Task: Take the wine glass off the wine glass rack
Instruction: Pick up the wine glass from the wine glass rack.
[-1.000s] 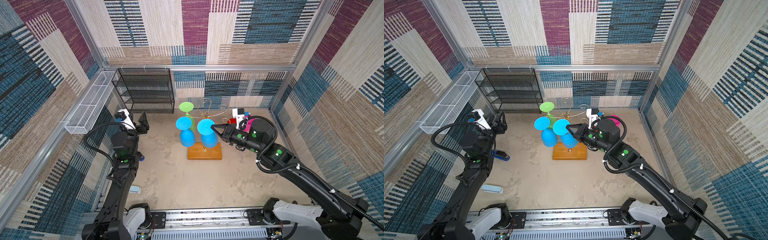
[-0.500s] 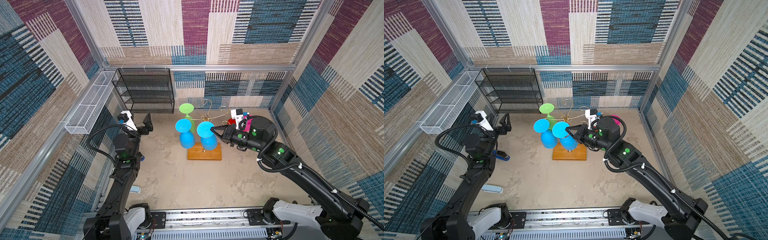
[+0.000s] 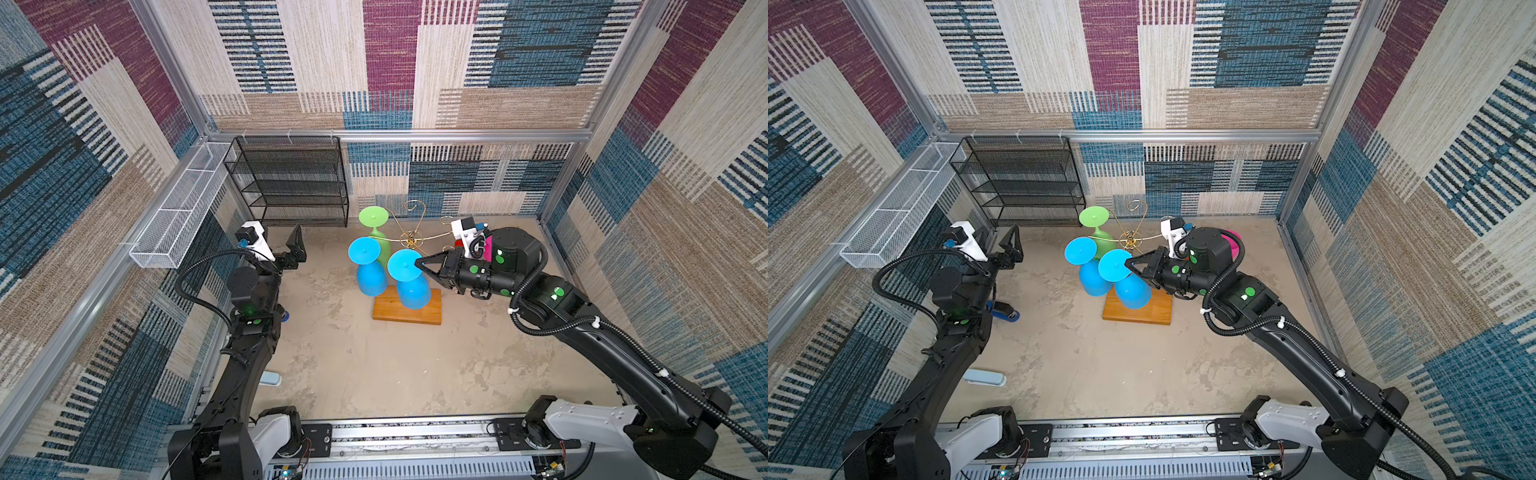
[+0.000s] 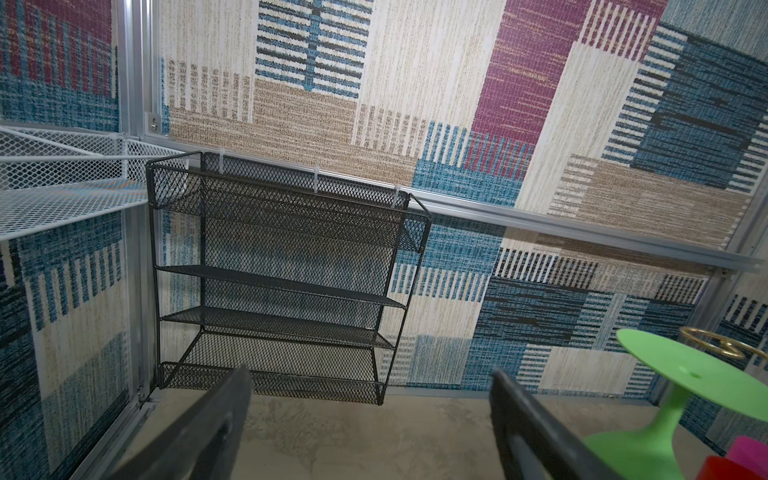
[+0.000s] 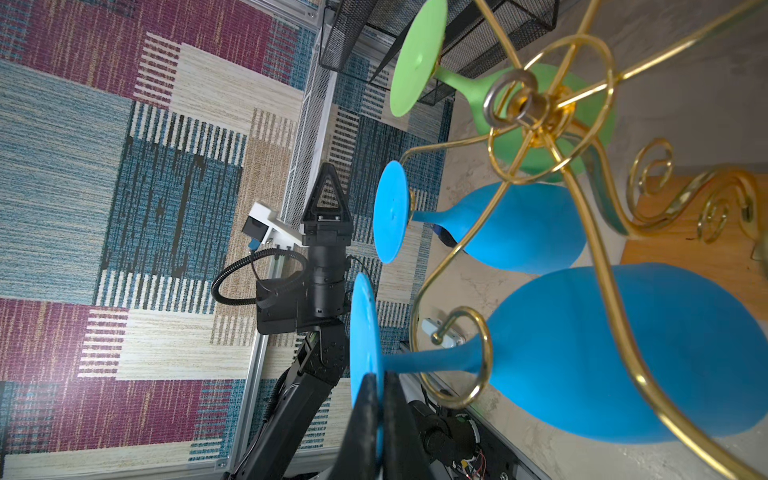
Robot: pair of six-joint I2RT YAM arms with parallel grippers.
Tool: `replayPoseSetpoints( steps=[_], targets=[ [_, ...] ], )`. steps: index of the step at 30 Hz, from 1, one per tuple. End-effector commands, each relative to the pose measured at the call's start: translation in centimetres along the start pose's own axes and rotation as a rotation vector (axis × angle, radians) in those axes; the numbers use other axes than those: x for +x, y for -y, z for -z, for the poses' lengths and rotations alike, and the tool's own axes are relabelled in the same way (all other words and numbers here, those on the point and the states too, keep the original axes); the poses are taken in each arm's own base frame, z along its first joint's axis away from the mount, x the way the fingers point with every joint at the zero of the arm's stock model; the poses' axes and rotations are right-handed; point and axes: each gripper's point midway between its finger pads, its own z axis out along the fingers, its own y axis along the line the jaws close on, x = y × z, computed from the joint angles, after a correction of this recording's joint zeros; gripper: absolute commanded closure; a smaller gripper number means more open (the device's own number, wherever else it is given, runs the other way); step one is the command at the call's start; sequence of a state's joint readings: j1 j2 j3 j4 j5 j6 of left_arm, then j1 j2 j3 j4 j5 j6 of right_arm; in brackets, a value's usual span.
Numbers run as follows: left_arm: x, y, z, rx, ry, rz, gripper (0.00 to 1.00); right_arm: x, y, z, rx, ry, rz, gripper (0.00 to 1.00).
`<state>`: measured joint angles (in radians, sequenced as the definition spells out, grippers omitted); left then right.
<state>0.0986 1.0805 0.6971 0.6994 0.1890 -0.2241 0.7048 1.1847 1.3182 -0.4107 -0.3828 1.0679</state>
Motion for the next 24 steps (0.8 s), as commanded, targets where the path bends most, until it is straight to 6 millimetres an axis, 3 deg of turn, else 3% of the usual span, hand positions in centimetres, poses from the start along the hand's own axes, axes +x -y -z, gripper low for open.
replayPoseSetpoints(
  steps=[1, 14, 24],
  targets=[
    [-0.9, 0.1, 0.0, 0.005, 0.033, -0.034, 0.08, 0.3, -0.3, -0.2, -0.011, -0.024, 0.010, 1.00],
    [-0.9, 0.1, 0.1, 0.000, 0.031, -0.041, 0.08, -0.6, -0.7, -1.4, -0.009, -0.021, 0.018, 1.00],
    [-0.6, 0.0, 0.0, 0.000, 0.023, -0.042, 0.08, -1.8, 0.2, -1.7, -0.002, 0.008, -0.003, 1.00]
  ],
)
